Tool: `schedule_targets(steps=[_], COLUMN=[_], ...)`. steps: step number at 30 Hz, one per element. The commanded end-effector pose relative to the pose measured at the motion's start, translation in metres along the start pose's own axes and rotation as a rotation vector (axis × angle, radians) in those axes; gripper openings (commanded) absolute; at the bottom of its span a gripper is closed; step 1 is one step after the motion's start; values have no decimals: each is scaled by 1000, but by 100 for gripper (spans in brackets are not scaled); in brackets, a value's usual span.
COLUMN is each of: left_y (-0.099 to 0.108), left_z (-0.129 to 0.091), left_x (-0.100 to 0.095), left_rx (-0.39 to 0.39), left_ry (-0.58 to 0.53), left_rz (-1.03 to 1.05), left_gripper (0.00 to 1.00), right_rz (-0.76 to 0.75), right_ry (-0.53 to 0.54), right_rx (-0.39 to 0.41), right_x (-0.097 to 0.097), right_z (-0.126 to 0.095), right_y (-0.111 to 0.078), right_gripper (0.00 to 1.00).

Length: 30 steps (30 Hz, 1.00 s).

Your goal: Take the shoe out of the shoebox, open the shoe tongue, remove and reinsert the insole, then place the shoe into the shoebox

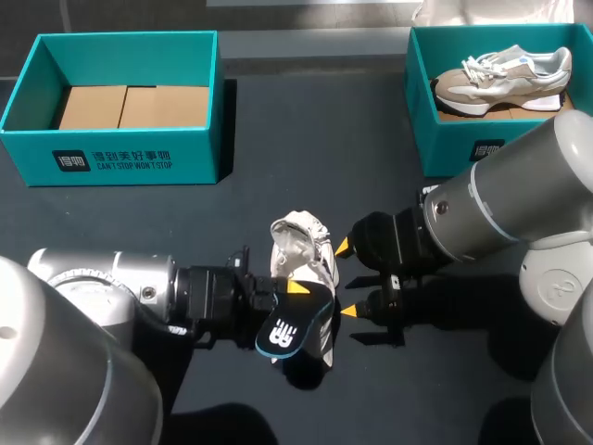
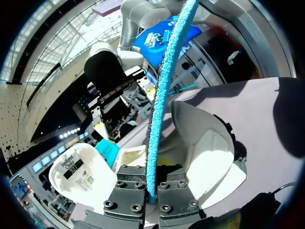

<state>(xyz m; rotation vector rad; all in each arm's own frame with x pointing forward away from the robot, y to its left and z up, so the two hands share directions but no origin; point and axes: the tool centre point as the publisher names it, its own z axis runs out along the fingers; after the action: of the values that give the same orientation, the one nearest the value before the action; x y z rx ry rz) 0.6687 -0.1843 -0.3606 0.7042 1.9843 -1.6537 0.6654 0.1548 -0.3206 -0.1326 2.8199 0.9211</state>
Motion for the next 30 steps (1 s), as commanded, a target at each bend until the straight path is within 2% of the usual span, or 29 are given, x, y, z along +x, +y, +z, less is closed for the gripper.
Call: schedule_targets(steps=[1,2,4,7,15,23,30], left_y=[6,4,-1,-10,-25,-30,-50], left_z=[3,2,1,-1,-3,-3,-9], left_x=[-1,-2,-4,-8,-17,-12,-6], left_rx=[0,1,3,13,26,27,36], left_ry=[-16,-17,-22,-24,-34,-18,-14], left_rz=[1,3,5,15,37,35,43], left_gripper=[0,0,24,36,35,34,31], right_rz=[0,0,0,0,0,0,0], right_ry=[-2,-2,-2,-2,-2,-2,-2], right_rx=[0,0,0,0,0,0,0], right_x=[1,1,1,1,1,1,1], right_z=[1,1,1,1,1,1,1], right_y=[0,0,0,0,0,0,0], right_gripper=[100,100,100,100,100,100,100])
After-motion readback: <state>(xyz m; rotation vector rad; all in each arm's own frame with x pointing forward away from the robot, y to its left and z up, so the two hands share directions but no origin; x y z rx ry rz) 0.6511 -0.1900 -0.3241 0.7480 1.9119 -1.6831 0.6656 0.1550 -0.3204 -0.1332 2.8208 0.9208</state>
